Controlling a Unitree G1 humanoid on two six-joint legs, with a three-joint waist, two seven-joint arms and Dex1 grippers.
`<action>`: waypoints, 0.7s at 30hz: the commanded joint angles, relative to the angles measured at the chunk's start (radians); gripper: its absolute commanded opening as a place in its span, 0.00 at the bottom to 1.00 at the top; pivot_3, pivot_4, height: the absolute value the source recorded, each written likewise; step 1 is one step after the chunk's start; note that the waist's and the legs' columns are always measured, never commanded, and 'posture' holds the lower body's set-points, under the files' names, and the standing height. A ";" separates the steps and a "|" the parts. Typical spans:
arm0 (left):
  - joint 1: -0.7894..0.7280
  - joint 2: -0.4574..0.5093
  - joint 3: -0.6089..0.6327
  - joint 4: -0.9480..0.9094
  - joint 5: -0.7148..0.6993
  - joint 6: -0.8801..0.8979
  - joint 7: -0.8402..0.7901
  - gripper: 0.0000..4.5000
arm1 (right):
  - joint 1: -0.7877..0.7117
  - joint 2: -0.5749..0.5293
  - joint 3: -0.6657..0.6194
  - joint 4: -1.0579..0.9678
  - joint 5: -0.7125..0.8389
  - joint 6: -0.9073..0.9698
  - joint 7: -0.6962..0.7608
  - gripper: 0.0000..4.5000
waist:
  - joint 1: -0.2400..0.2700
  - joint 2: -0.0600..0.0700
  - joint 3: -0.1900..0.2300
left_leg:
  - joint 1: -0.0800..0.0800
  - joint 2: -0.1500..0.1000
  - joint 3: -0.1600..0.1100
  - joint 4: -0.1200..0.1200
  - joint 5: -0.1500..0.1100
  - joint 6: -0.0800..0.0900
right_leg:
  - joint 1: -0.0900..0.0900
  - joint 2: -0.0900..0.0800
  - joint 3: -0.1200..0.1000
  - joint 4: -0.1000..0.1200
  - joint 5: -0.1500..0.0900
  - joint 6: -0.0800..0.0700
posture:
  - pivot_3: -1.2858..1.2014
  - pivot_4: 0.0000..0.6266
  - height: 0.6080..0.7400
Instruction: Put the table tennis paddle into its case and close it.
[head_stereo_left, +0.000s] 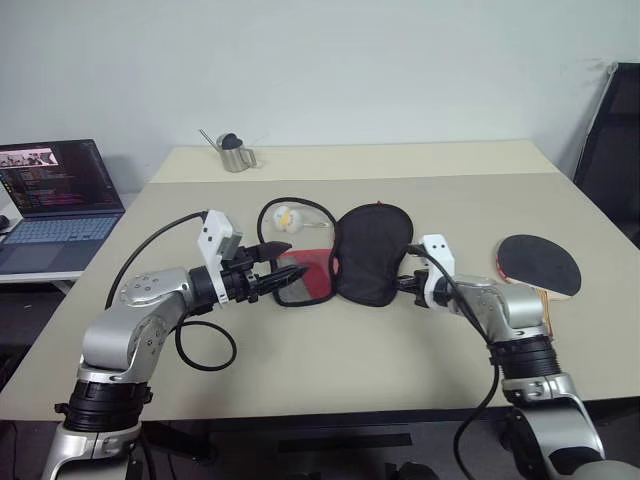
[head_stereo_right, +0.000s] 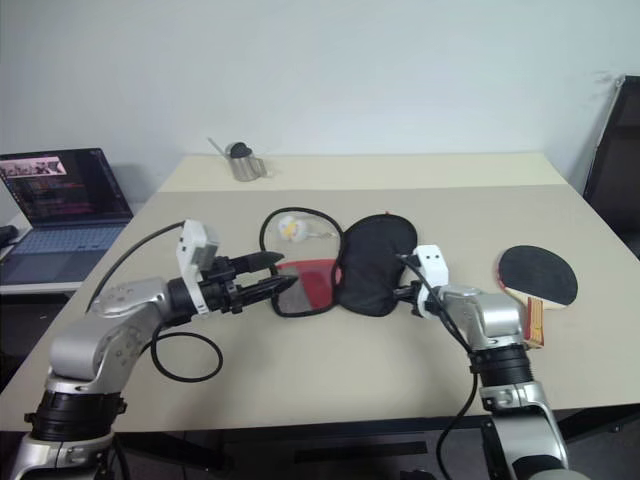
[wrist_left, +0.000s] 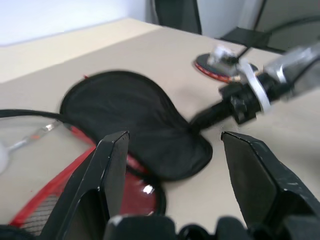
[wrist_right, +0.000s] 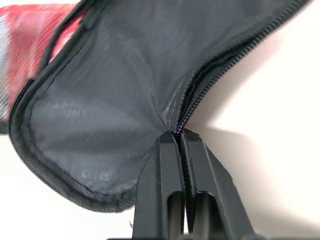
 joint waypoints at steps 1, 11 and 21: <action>0.001 0.028 -0.002 -0.004 0.016 -0.037 -0.040 0.71 | 0.004 -0.060 -0.029 -0.041 0.016 0.023 0.038 0.00 | 0.001 0.000 0.000 | 0.000 0.000 0.000 0.000 0.000 0.000 | 0.000 0.000 0.000 0.000 0.000 0.000 | 0.52 0.24 1.00; -0.019 0.027 -0.013 0.052 0.050 -0.068 -0.064 0.71 | 0.012 -0.122 -0.089 -0.052 0.024 0.056 0.046 0.00 | 0.003 0.000 0.000 | 0.000 0.000 0.001 0.000 0.000 0.001 | 0.000 0.000 0.000 0.000 0.000 0.000 | 0.52 0.24 1.00; -0.078 0.006 -0.042 0.103 0.066 -0.078 -0.095 0.71 | 0.031 -0.134 -0.179 -0.067 0.028 0.066 0.003 0.00 | 0.008 0.000 0.000 | 0.000 0.000 0.001 0.000 0.000 0.001 | 0.000 0.000 0.000 0.000 0.000 0.000 | 0.52 0.24 1.00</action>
